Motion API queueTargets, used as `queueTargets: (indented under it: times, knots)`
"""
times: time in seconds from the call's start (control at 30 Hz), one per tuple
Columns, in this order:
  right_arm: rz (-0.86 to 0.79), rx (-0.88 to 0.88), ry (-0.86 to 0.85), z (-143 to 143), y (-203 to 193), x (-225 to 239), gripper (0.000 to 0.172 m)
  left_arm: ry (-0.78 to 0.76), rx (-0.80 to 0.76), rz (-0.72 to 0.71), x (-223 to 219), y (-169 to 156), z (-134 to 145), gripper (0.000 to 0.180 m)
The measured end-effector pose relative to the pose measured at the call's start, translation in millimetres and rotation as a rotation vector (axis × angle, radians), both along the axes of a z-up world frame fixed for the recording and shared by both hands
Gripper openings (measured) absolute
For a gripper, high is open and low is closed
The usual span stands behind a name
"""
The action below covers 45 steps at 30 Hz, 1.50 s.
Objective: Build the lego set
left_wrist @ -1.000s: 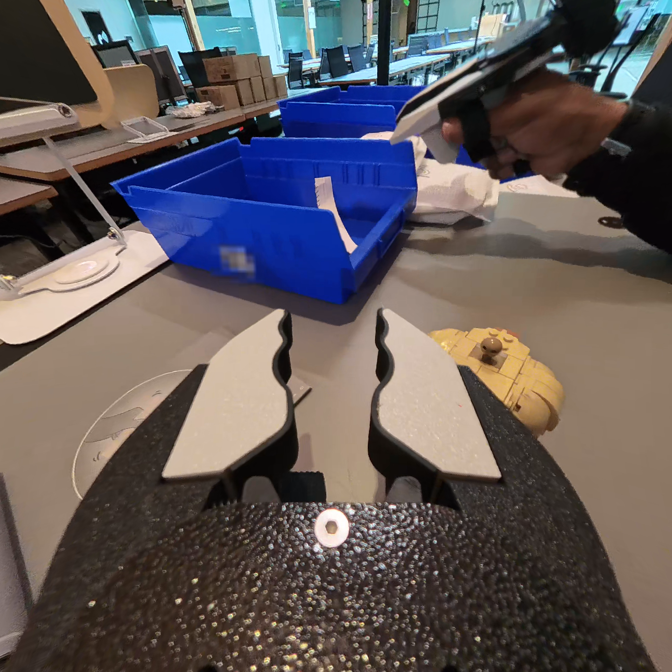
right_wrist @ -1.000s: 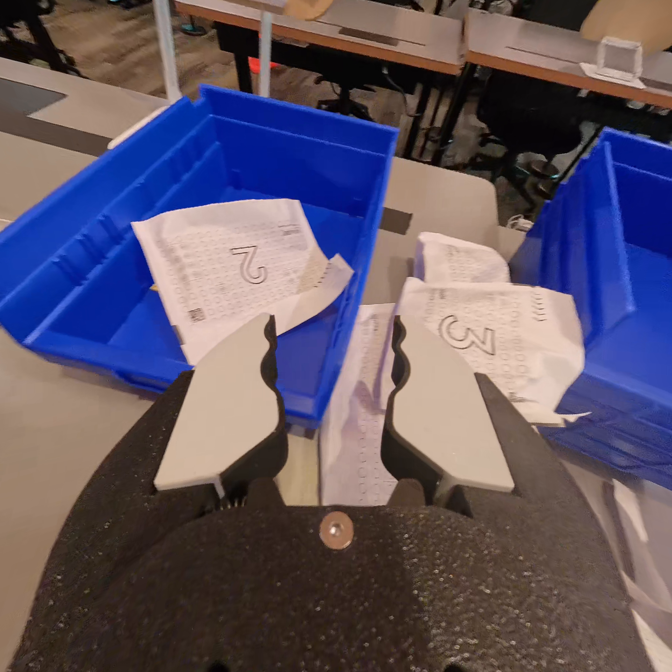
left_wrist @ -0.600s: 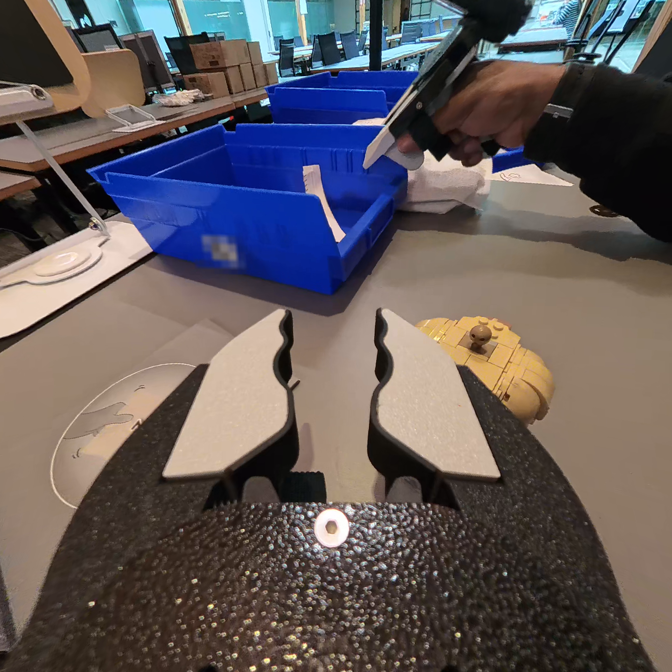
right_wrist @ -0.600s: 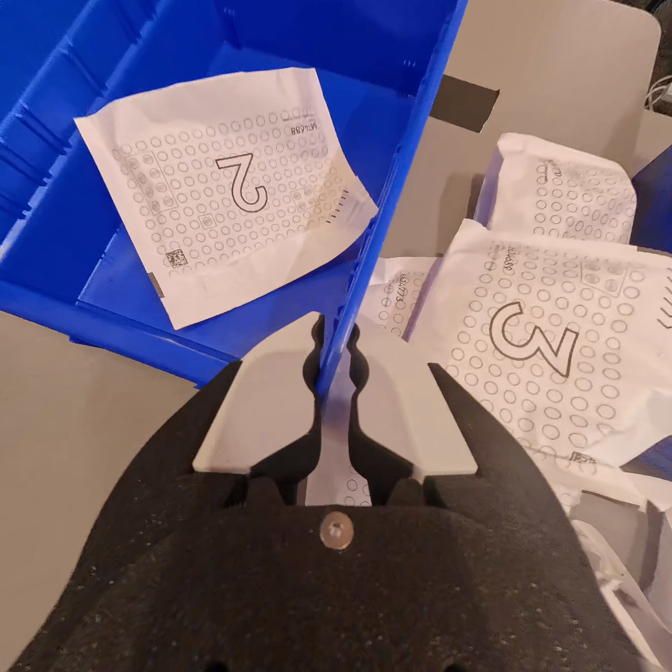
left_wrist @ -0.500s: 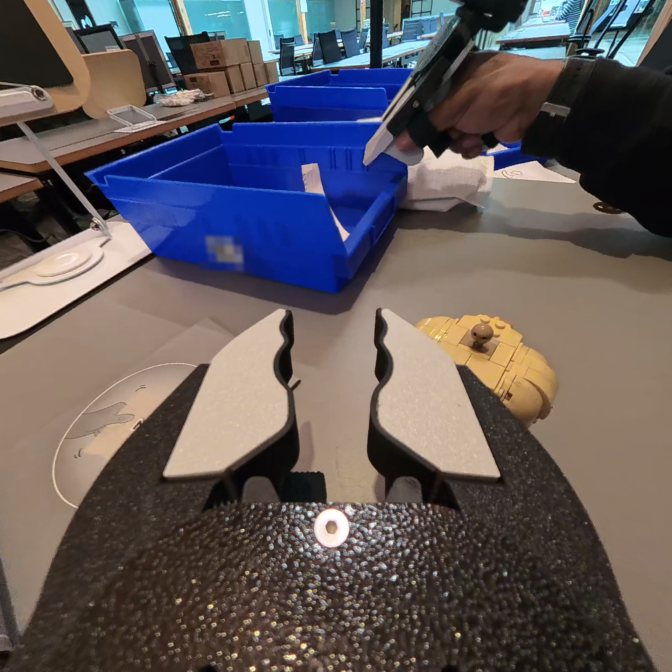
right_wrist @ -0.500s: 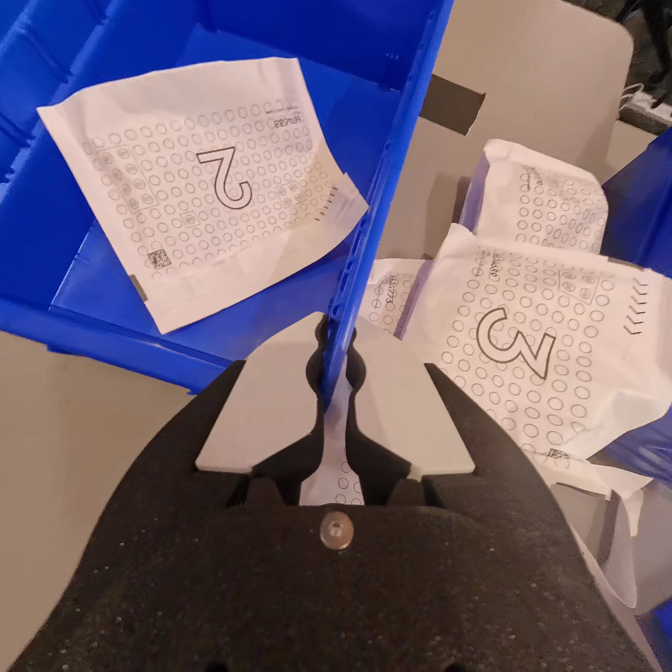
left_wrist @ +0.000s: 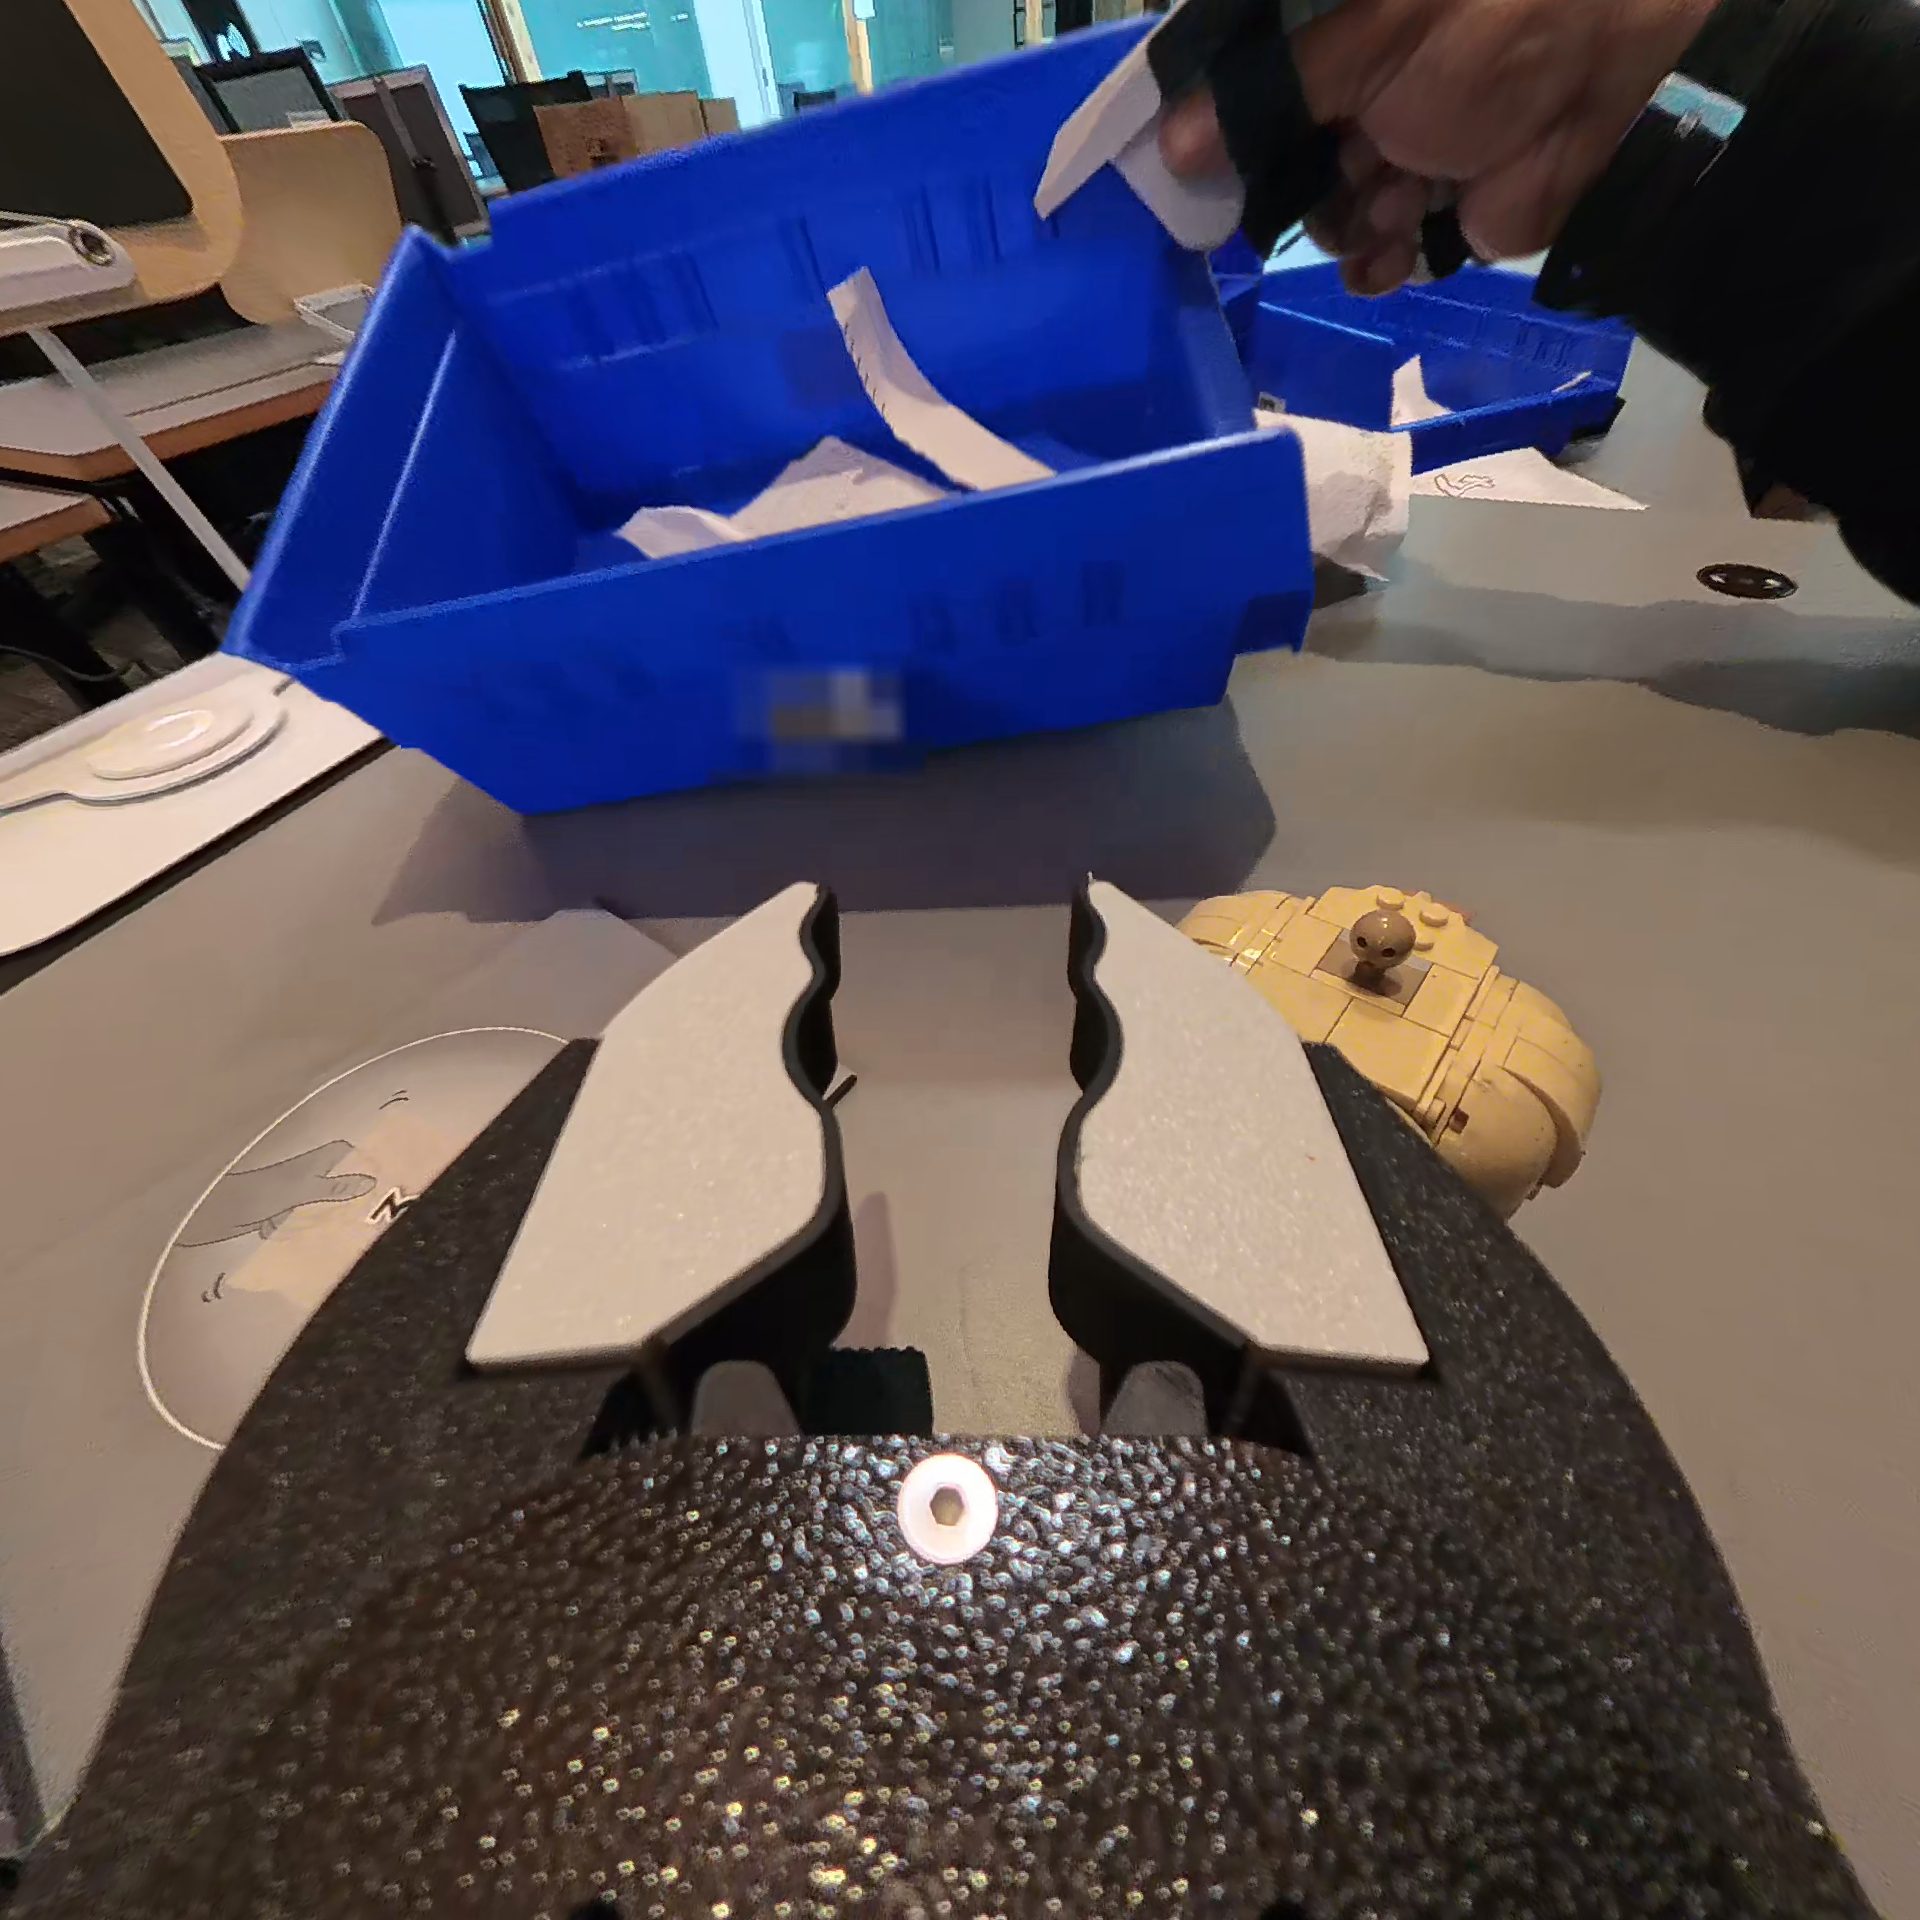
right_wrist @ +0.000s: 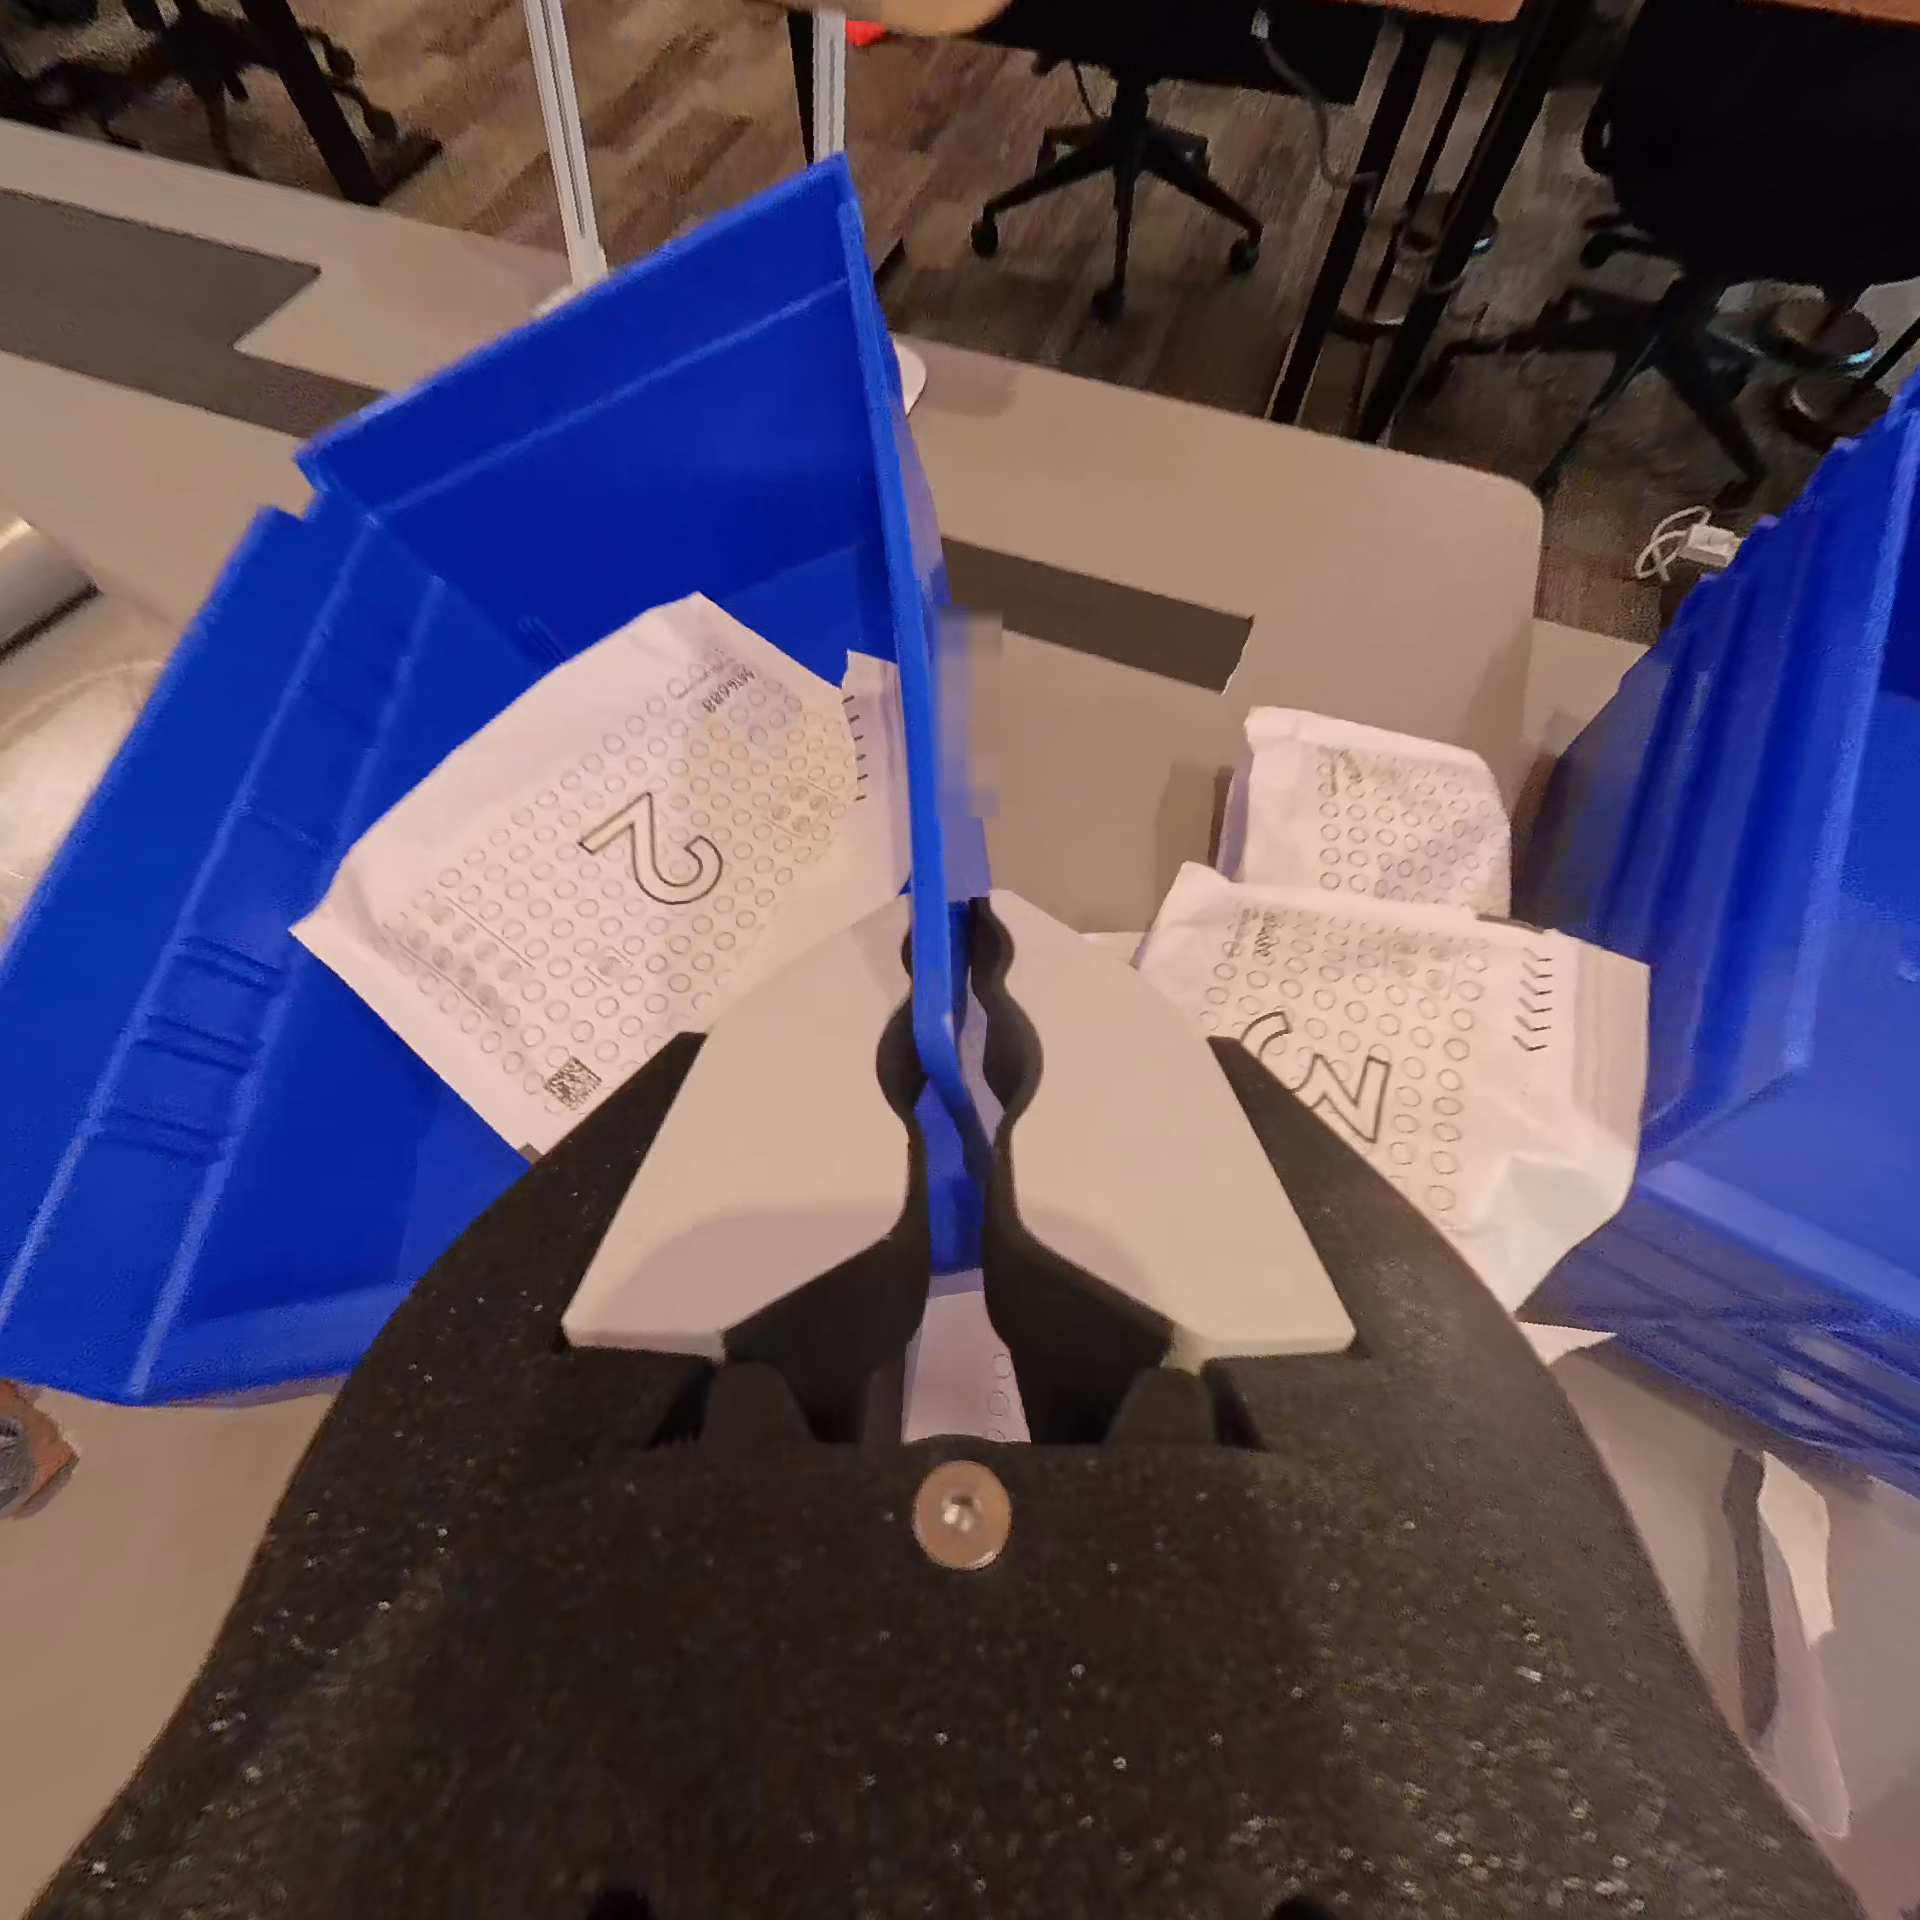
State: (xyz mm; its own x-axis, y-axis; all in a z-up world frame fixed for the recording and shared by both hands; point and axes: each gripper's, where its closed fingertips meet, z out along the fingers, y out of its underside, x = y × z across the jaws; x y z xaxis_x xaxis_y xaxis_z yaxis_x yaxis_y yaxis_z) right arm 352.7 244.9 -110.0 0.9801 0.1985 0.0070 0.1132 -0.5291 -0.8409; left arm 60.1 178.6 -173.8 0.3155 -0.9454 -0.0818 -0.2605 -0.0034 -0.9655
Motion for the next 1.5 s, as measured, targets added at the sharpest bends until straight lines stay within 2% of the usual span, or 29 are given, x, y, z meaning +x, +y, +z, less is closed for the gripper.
queueTargets:
  times: [0.13,0.3,0.47,0.6,0.73,0.83,0.93,1.23,1.43,1.5]
  knots:
    - [-0.055,0.054,0.005,29,-9,26,0.006,-0.003,0.003,0.002,-1,0,1,0.042]
    - [-0.166,0.188,0.098,79,-39,85,0.006,-0.002,0.004,-0.001,0,0,1,0.042]
    - [-0.385,0.333,0.197,122,-102,189,0.006,0.006,0.001,-0.008,1,-1,-1,0.042]
    - [-0.613,0.42,0.271,132,-172,282,0.006,0.007,-0.007,-0.008,1,-1,-2,0.042]
    - [-0.82,0.47,0.342,115,-241,361,0.006,-0.006,-0.014,-0.003,1,1,-1,0.042]
    - [-0.959,0.464,0.359,87,-279,405,0.006,-0.009,-0.021,0.001,1,3,-1,0.042]
    - [-1.061,0.424,0.352,54,-301,434,0.006,-0.008,-0.017,0.006,1,4,-1,0.042]
    - [-1.205,0.327,0.381,-36,-303,487,0.006,0.015,0.027,0.005,4,2,-3,0.041]
    - [-1.233,0.235,0.275,-68,-288,498,0.008,0.04,0.053,-0.006,6,0,-6,0.04]
    - [-1.22,0.279,0.302,-70,-284,499,0.011,0.05,0.061,-0.014,7,-2,-7,0.04]
